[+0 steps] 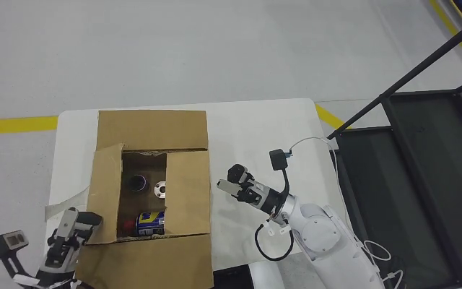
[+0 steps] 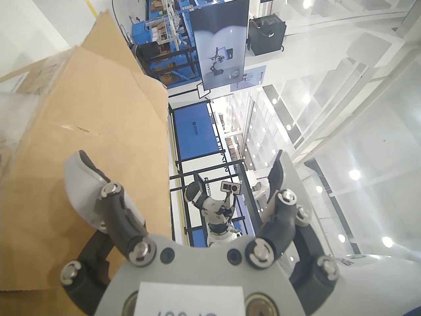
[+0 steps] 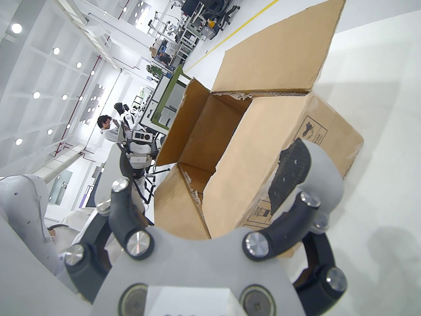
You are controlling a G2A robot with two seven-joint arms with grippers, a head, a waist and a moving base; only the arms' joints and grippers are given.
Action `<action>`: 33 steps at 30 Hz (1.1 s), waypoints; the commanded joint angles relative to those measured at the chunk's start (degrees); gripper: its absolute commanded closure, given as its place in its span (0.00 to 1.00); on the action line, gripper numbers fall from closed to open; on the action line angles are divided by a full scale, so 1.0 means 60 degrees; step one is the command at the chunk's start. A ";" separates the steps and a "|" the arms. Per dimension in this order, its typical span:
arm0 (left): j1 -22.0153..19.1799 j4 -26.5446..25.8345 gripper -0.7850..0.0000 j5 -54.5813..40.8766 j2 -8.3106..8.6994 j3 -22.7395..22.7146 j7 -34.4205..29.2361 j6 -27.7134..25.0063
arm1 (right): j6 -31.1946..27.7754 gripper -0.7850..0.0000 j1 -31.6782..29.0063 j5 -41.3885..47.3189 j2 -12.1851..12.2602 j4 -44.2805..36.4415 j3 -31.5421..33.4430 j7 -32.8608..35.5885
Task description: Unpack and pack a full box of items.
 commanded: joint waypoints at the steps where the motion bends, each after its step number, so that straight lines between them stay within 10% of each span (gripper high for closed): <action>1: 0.0000 0.0000 0.00 0.0475 -0.0042 0.0374 0.0292 0.0266 | 0.0000 0.00 0.0000 0.0000 0.0000 0.0000 0.0000 0.0000; 22: 0.0000 0.0000 0.00 0.2402 -0.0123 0.1740 0.2007 0.1550 | 0.0000 0.00 0.0000 0.0000 0.0000 0.0000 0.0000 0.0000; 33: -0.0079 0.0000 0.00 0.1733 -0.0067 0.1616 0.2307 0.0434 | 0.0000 0.00 0.0000 0.0000 0.0000 0.0000 0.0000 0.0000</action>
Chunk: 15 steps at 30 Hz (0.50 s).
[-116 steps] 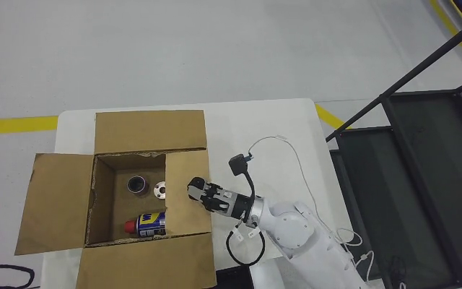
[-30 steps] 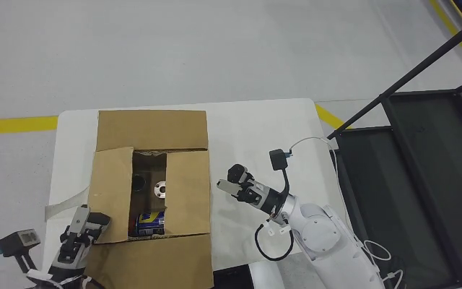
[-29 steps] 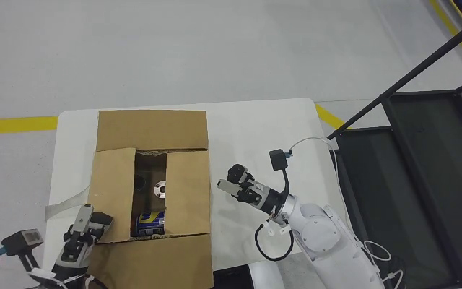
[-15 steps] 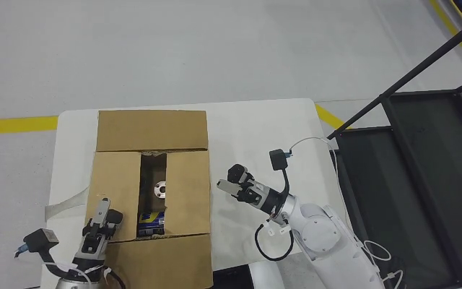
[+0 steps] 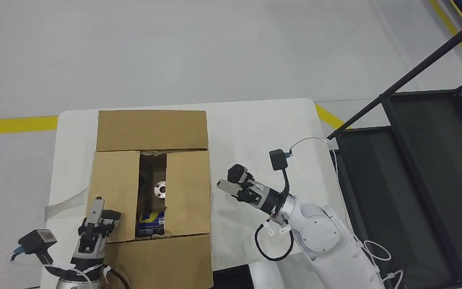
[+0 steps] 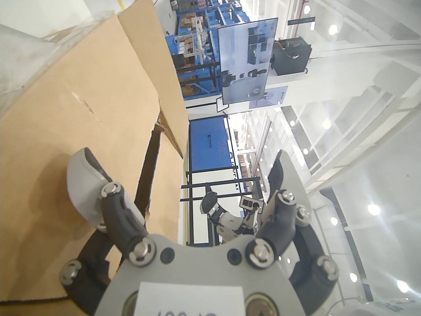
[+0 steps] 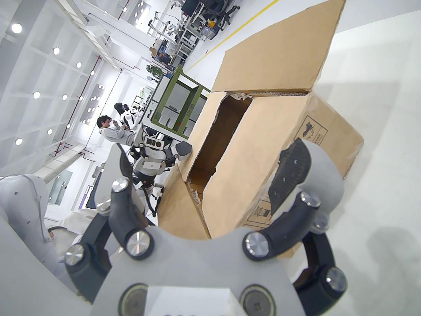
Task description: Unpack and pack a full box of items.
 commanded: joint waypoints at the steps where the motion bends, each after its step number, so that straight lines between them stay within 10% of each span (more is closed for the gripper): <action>1: -0.0014 0.0000 0.00 -0.0249 0.0020 -0.0218 0.0013 -0.0276 | 0.0000 0.00 0.0000 0.0000 0.0000 0.0000 0.0000 0.0000; 15: -0.0281 0.0000 0.00 -0.3813 0.0228 -0.3590 -0.0676 -0.0927 | 0.0000 0.00 0.0000 0.0000 0.0000 0.0000 0.0000 0.0000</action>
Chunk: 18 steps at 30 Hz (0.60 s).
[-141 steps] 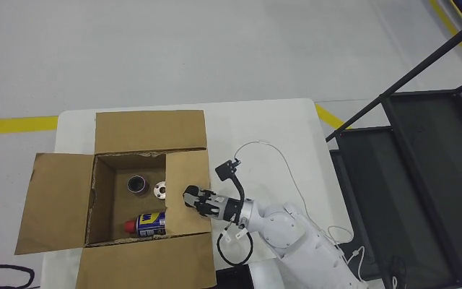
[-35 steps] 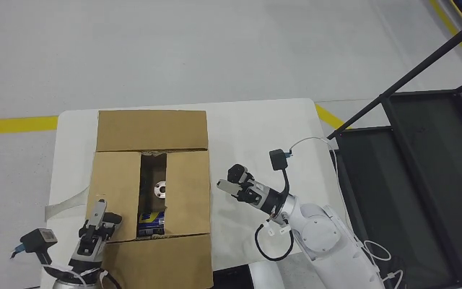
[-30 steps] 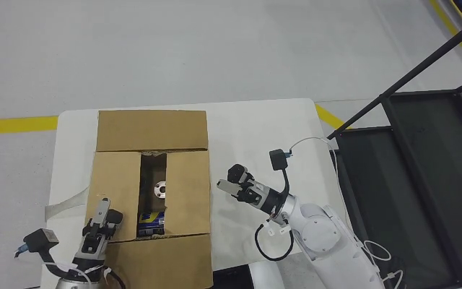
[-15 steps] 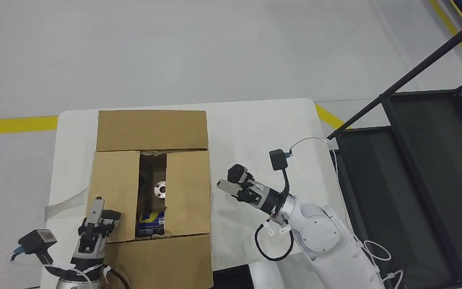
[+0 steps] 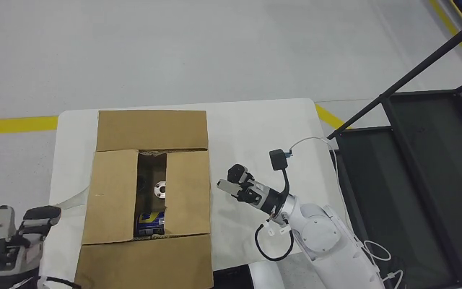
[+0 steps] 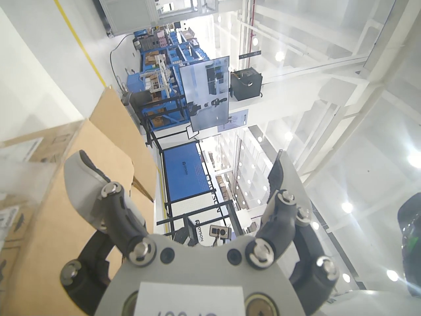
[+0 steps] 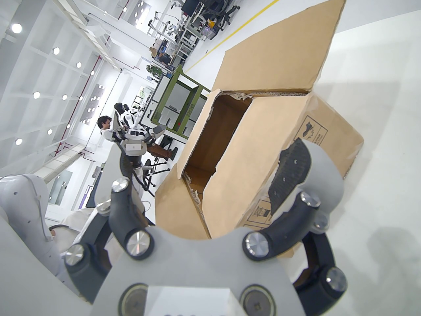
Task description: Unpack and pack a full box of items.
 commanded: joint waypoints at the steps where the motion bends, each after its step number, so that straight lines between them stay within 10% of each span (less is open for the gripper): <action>1: -0.0051 0.0000 0.00 -0.0324 0.0013 -0.0639 0.0136 0.0222 | 0.0000 0.00 0.0000 0.0000 0.0000 0.0000 0.0000 0.0000; 18: -0.0843 0.0410 0.00 -0.0076 -0.0169 -0.1059 0.2758 0.2238 | 0.0000 0.00 0.0000 0.0000 0.0000 0.0000 0.0000 0.0000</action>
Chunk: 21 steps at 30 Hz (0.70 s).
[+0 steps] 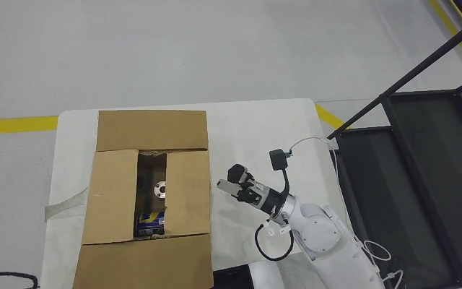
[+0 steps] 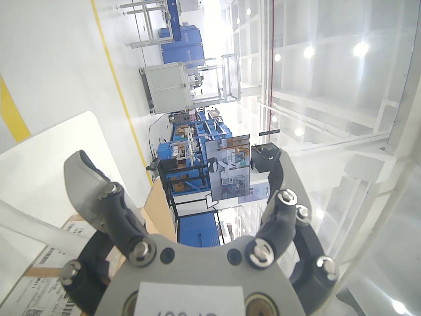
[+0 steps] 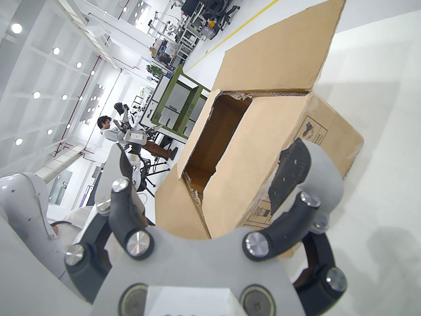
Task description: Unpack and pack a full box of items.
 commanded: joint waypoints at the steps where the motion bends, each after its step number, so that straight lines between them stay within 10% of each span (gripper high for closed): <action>1: 0.0001 0.0056 0.00 0.0198 -0.0030 0.0114 0.0077 -0.0035 | 0.0000 0.00 0.0000 0.0000 0.0000 0.0000 0.0000 0.0000; 21: 0.0034 0.0115 0.00 0.0299 -0.0047 0.0134 0.0048 -0.0049 | 0.0900 0.00 0.3821 -0.0512 -0.0437 0.3225 -0.1639 -0.0852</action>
